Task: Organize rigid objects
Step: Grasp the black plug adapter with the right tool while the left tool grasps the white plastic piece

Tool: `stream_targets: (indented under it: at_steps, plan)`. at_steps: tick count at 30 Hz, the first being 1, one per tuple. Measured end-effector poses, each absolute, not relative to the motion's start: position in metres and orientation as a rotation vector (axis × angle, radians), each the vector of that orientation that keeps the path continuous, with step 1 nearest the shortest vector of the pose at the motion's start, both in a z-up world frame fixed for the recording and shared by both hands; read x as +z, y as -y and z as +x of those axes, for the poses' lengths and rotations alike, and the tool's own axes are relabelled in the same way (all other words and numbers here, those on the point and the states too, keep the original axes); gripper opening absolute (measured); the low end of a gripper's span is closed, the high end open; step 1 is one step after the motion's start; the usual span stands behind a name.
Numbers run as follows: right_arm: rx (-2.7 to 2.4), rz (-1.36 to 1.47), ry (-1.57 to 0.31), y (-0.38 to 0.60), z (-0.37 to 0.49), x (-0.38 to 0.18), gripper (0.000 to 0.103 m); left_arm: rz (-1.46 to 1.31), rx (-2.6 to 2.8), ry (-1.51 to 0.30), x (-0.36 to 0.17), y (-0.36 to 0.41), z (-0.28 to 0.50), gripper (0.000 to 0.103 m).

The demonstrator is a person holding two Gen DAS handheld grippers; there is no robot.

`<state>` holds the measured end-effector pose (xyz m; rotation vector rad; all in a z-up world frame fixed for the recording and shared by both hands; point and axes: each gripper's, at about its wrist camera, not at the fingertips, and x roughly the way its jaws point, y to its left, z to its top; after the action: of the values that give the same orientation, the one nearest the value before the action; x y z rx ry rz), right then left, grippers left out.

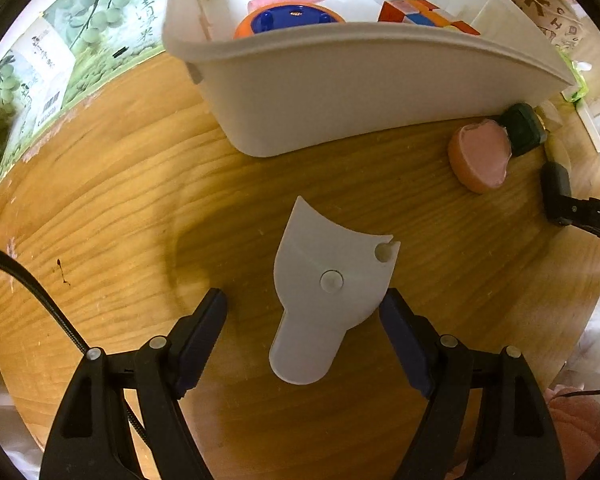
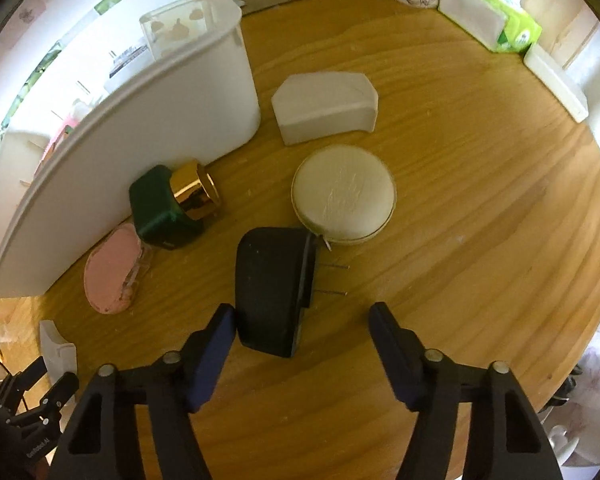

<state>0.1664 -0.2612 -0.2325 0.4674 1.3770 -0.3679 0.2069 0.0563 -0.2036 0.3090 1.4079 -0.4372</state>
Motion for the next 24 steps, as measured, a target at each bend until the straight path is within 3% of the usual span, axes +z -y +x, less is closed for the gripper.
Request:
stream_targets:
  at_steps: [5,9,13,24]
  plan:
    - [-0.364,0.472,-1.363,0.264,0.166,-0.232,0.058,0.319,-0.457,-1.398,-0.204,-0.054,0.209,0.079]
    - [-0.327,0.461,-1.352,0.258,0.169,-0.229,0.038,0.342,-0.463,-1.383,-0.204,-0.046,0.207,0.071]
    - [-0.320,0.455,-1.353,0.251,0.173,-0.227,0.038,0.360,-0.480,-1.367,-0.204,-0.032,0.206,0.058]
    - [-0.284,0.449,-1.370,0.249,0.175,-0.222,0.038,0.358,-0.496,-1.363,-0.202,-0.018,0.197,0.057]
